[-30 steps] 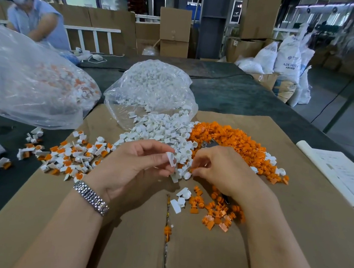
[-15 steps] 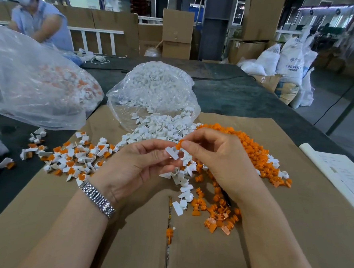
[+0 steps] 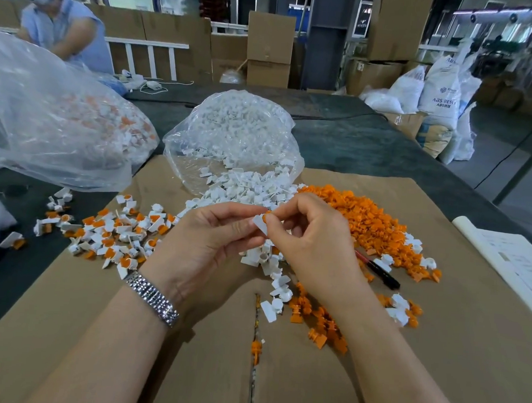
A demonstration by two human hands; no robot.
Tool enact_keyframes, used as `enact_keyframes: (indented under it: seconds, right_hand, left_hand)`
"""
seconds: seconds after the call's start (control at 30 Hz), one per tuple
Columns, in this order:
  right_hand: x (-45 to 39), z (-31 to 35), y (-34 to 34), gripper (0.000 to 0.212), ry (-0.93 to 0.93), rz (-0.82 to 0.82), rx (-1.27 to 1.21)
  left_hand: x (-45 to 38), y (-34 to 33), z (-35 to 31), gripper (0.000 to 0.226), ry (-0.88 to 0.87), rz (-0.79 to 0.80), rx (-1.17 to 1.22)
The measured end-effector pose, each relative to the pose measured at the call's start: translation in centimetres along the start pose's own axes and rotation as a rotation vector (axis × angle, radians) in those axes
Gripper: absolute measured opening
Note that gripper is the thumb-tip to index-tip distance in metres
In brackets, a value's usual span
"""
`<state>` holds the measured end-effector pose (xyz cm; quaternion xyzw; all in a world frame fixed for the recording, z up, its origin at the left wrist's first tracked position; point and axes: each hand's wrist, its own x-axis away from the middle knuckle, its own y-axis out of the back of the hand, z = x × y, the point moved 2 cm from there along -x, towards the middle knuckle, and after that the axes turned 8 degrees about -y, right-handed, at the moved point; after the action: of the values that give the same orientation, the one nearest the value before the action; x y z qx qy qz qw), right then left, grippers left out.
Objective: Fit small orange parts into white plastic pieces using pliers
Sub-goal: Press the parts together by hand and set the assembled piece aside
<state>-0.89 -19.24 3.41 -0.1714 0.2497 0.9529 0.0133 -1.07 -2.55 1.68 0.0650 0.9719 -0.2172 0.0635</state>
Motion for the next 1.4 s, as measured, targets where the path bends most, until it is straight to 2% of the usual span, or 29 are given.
enact_keyframes:
  seconds: [0.1,0.17,0.27,0.67,0.93,1.07,1.23,1.4]
  right_hand:
    - [-0.4,-0.3,0.7,0.01,-0.076,0.153,-0.114]
    - [-0.6,-0.5,1.6,0.022,-0.109,0.269,-0.228]
    - [-0.6,-0.4,2.3,0.034,-0.064,0.306,-0.291]
    - [-0.5,-0.3,1.8,0.023,0.131,0.244,-0.274]
    - [-0.5,-0.3,1.7,0.024,0.175,0.238,-0.257]
    - [-0.5,-0.3,1.5,0.03,0.13,0.236,-0.235]
    - [-0.2,-0.2,1.1,0.021,0.255,0.101,-0.003]
    - [-0.3,-0.5,0.8,0.023,0.285,0.027,0.191]
  left_hand:
    - [0.0,0.1,-0.1,0.021,0.028,0.003,0.022]
    - [0.0,0.1,-0.2,0.021,0.063,0.028,0.062]
    - [0.1,0.1,-0.3,0.017,0.107,0.06,0.115]
    - [0.5,0.0,-0.5,0.023,0.147,0.083,0.121]
    - [0.5,0.1,-0.6,0.023,0.169,0.087,0.133]
    - [0.3,0.2,-0.6,0.016,0.146,0.063,0.136]
    - [0.3,0.3,-0.3,0.013,0.132,0.037,0.068]
    - [0.3,0.3,-0.3,0.017,0.103,-0.058,-0.027]
